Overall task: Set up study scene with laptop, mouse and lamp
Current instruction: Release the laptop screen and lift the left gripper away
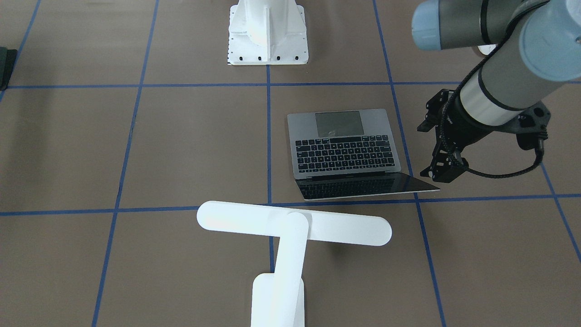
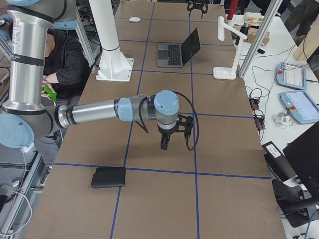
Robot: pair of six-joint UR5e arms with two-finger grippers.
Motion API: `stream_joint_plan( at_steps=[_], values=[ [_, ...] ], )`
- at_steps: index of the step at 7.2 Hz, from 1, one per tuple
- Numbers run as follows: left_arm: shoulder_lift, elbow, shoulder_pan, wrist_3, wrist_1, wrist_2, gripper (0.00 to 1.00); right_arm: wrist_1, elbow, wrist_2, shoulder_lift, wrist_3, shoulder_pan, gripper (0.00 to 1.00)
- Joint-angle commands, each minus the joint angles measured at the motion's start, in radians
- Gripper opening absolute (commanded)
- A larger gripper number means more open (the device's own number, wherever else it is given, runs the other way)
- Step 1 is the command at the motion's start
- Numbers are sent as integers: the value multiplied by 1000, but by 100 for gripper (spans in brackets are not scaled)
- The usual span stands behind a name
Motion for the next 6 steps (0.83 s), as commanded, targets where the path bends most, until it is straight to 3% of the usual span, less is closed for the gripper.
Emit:
stream_joint_plan(
  at_steps=[1,3,4,5,6],
  values=[
    [88,-143,-18,150,1,33,100,-2,-1,-42,-29,-103,0,100],
    [101,-177,-9,251,3,102,100,-8,-65,-45,-74,-338,1,100],
    [99,-185,-9,271,3,112,100,-14,-137,-30,-68,-545,0,100],
    [95,-200,-9,302,1,151,100,-32,-171,-19,-75,-614,1,100],
    [92,-204,-8,328,1,158,100,-73,-196,61,-98,-619,1,100]
  ],
)
